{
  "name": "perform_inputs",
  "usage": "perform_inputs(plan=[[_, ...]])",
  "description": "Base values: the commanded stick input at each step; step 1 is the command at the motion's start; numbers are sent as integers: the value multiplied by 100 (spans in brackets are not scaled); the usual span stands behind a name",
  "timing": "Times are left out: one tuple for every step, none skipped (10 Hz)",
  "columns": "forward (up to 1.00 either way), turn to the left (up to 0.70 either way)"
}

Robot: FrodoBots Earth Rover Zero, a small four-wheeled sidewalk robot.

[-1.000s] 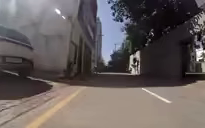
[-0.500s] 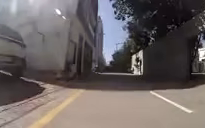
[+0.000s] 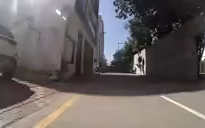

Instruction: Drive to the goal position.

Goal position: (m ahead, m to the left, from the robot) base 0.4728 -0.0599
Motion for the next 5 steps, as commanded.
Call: perform_inputs(plan=[[100,0],[100,0],[100,0],[100,0],[100,0]])
